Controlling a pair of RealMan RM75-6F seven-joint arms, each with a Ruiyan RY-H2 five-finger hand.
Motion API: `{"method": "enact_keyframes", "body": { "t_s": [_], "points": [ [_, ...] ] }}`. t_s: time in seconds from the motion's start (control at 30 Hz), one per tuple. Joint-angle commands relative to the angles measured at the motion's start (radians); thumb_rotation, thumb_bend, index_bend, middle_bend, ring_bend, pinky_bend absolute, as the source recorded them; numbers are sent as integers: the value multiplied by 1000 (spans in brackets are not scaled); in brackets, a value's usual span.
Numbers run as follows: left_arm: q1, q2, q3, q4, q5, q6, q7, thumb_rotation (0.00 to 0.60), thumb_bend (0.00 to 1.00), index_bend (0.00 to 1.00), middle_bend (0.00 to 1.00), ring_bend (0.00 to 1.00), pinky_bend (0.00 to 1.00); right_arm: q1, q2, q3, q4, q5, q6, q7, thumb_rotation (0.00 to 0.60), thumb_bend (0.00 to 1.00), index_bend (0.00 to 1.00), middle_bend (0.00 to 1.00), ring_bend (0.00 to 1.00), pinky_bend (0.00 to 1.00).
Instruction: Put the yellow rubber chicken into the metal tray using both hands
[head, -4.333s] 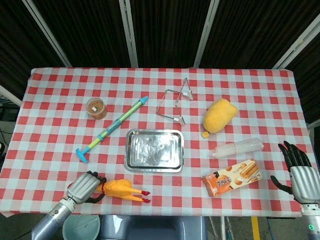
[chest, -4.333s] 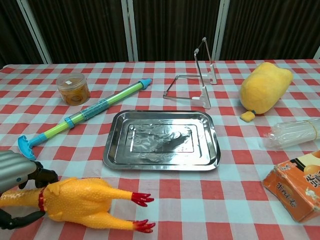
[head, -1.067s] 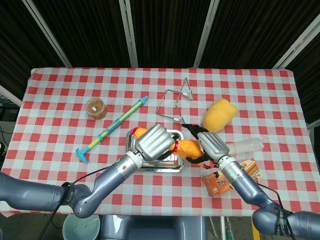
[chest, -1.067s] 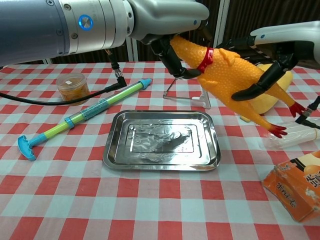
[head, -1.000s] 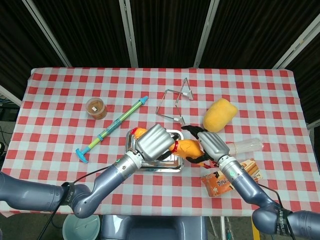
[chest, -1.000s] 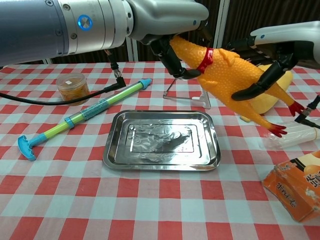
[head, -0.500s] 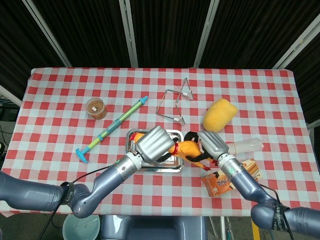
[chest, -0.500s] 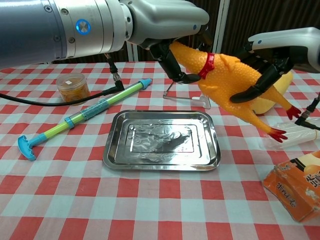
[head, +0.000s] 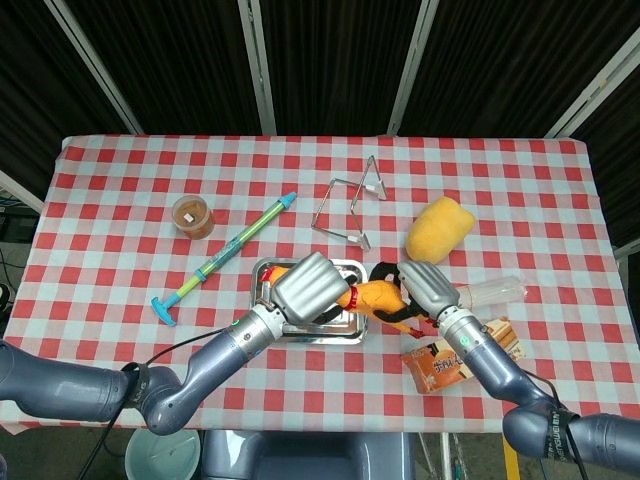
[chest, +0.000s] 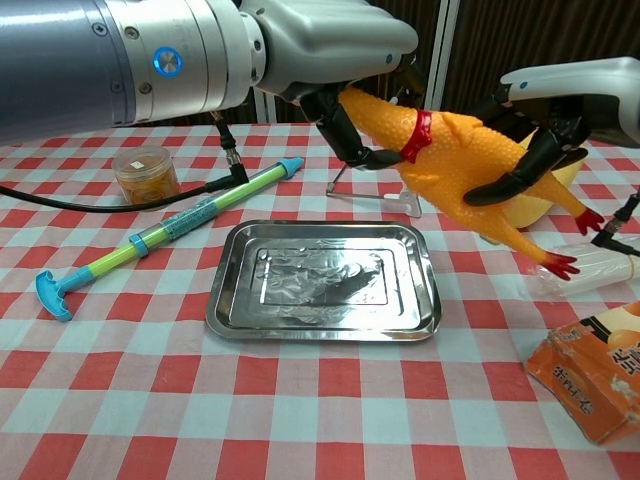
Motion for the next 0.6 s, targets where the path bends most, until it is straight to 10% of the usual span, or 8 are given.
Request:
{"method": "enact_keyframes", "body": {
  "t_s": [0.03,0.17,0.43,0.6],
  "points": [
    [0,-2,4,4,8,3,-1,600,642,664,750,654,783,-1,4,0,3,-5,-7,9,600,926,998,935,902,992],
    [1,-6,9,18,18,16,9,600,642,664,750,654,783,-8,26,0,2,-36,-34,43,600,869,855,822,753,870],
    [1,-8,6,46,11,16,-1,600,642,664,751,654,783,-14,94,-10,15,-108,-136,132,600,213,85,236,168,336],
    [1,-21,7,72,21,13,-15,600,642,664,751,654,783,-4,129,-20,28,-142,-208,168,600,132,0,114,44,220]
  ]
}}
